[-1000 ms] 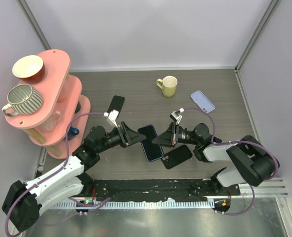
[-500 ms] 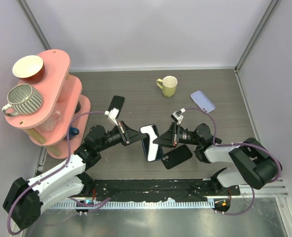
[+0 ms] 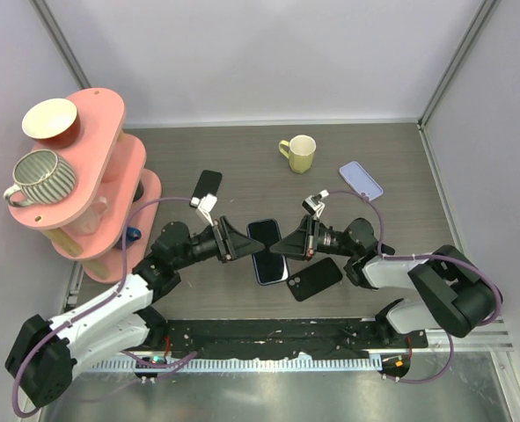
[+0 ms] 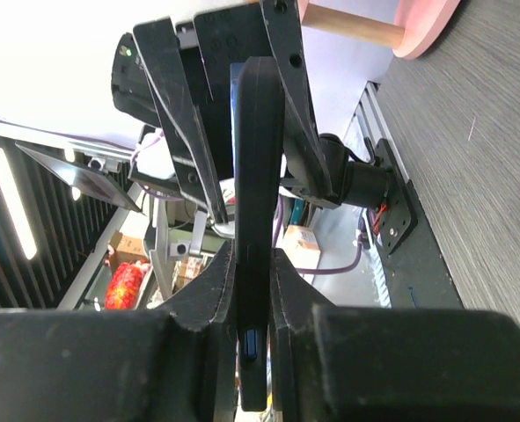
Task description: Put the phone into the phone case
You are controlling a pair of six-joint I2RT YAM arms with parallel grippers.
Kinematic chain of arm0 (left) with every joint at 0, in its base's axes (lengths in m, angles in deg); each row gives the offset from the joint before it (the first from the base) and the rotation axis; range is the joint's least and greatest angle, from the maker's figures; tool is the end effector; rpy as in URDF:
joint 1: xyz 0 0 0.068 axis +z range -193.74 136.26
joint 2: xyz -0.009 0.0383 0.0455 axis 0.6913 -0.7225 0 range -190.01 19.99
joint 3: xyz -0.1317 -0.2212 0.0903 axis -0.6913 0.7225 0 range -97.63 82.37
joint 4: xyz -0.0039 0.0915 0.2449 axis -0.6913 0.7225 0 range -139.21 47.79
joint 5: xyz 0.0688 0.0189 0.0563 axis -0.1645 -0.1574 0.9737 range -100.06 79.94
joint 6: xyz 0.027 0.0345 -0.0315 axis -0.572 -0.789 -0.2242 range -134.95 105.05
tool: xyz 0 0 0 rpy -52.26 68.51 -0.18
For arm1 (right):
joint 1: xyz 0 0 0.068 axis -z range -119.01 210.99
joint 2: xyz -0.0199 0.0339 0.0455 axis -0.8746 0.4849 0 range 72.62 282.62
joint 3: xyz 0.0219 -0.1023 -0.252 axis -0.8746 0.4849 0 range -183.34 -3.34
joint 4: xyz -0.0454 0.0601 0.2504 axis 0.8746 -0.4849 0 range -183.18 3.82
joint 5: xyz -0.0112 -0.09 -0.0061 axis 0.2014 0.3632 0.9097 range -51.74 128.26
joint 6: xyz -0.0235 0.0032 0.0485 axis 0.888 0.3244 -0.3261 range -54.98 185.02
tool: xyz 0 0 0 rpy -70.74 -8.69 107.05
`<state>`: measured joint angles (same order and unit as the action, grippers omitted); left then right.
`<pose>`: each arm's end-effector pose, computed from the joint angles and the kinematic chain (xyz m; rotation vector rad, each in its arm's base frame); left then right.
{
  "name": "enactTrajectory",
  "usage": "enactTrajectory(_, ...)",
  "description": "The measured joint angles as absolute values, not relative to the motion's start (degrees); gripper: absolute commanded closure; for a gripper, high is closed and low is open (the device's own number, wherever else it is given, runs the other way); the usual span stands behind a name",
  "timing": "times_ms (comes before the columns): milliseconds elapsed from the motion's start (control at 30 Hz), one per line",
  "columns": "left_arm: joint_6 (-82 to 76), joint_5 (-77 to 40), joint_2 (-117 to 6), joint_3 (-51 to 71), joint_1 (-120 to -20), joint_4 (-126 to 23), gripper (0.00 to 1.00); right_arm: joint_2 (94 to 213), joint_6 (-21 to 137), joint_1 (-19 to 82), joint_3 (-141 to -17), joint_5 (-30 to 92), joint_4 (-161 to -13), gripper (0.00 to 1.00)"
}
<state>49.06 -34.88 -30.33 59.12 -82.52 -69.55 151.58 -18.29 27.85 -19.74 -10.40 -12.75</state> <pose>0.1485 -0.1384 0.2461 -0.0539 1.9944 -1.6289 0.1790 0.1490 0.2012 -0.1198 1.9004 2.1164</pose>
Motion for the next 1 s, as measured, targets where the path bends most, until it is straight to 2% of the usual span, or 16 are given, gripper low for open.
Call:
enactTrajectory(133, 49.6, -36.4, -30.4, 60.8, -82.7, -72.2, 0.49, 151.6, -19.2, 27.8, -20.8, -8.4, -13.1, 0.99)
enactTrajectory(367, 51.4, -36.9, -29.7, 63.5, -82.7, -75.6, 0.62, 152.9, -19.2, 28.0, -21.2, -6.4, -14.0, 0.99)
enactTrajectory(467, 52.3, -37.0, -28.2, 65.1, -82.7, -75.8, 0.75, 154.0, -19.2, 28.5, -21.4, -5.5, -14.4, 0.98)
enactTrajectory(500, 52.5, -36.9, -27.8, 65.4, -82.7, -75.8, 0.89, 154.4, -19.2, 28.6, -21.7, -5.4, -14.6, 0.94)
enactTrajectory(567, 53.6, -36.7, -27.5, 65.6, -82.7, -75.7, 0.99, 154.9, -18.9, 28.6, -22.0, -5.4, -14.3, 0.87)
enactTrajectory(600, 54.1, -36.5, -27.5, 65.6, -82.6, -75.6, 1.0, 155.1, -18.5, 28.6, -22.0, -5.4, -14.1, 0.8)
enactTrajectory(700, 55.4, -35.8, -27.8, 65.5, -82.6, -75.1, 1.0, 156.0, -17.8, 28.8, -22.5, -5.6, -13.7, 0.75)
enactTrajectory(733, 55.4, -35.7, -28.0, 65.4, -82.5, -75.0, 1.0, 156.2, -17.9, 28.9, -22.6, -5.7, -13.8, 0.76)
enactTrajectory(767, 55.3, -35.7, -28.3, 65.3, -82.5, -74.8, 1.0, 156.5, -18.0, 28.9, -22.7, -5.9, -13.8, 0.81)
enactTrajectory(800, 55.3, -35.7, -28.7, 65.1, -82.5, -74.5, 1.0, 156.7, -18.2, 28.9, -22.7, -6.0, -13.9, 0.9)
enactTrajectory(833, 55.2, -35.6, -28.8, 64.9, -82.5, -74.3, 0.99, 156.9, -18.3, 29.0, -22.7, -6.0, -13.9, 0.92)
enactTrajectory(867, 55.1, -35.6, -29.0, 64.8, -82.5, -74.1, 0.94, 157.0, -18.4, 29.0, -22.7, -6.1, -14.0, 0.94)
enactTrajectory(900, 55.1, -35.6, -29.0, 64.7, -82.5, -73.8, 0.79, 157.0, -18.4, 29.0, -22.7, -6.1, -14.0, 0.96)
enactTrajectory(1000, 54.8, -35.6, -28.9, 64.6, -82.5, -73.7, 0.54, 157.0, -18.6, 29.0, -22.8, -6.2, -13.8, 0.98)
